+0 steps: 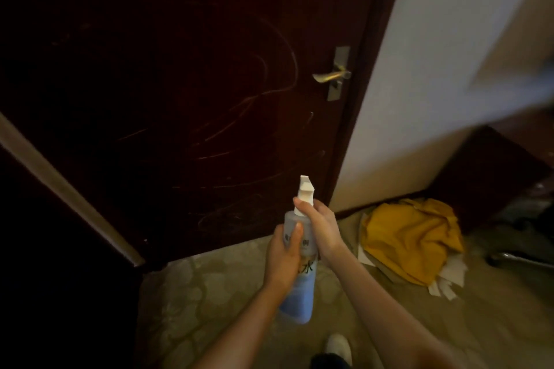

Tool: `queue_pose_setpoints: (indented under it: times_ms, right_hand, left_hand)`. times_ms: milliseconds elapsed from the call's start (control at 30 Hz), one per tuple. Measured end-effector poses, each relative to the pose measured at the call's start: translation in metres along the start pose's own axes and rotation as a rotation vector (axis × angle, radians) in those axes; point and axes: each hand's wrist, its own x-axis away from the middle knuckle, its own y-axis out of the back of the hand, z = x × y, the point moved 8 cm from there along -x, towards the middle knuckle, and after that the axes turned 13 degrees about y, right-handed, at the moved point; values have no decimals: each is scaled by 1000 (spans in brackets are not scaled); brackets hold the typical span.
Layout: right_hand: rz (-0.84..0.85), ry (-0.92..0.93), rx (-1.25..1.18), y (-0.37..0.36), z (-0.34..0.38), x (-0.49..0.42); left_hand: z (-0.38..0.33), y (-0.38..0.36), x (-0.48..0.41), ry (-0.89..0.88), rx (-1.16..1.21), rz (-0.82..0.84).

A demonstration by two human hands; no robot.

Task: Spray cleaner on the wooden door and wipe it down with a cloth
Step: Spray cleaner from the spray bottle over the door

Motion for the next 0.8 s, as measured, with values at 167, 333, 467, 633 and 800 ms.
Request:
queue_pose_setpoints:
  times_ms: [167, 333, 467, 633, 800]
  right_hand:
    - [-52, -3, 10, 57, 6, -29]
    - [13, 41, 128, 114, 15, -78]
    - [99, 36, 225, 150, 10, -120]
    - [164, 40, 239, 181, -14, -175]
    - [143, 17, 174, 206, -61, -207]
  left_hand:
    - [-12, -59, -24, 3, -44, 70]
    - [-26, -120, -62, -42, -73, 67]
    - [-32, -158, -94, -84, -98, 7]
    - [-30, -201, -148, -78, -99, -17]
    - [-6, -238, -191, -52, -39, 111]
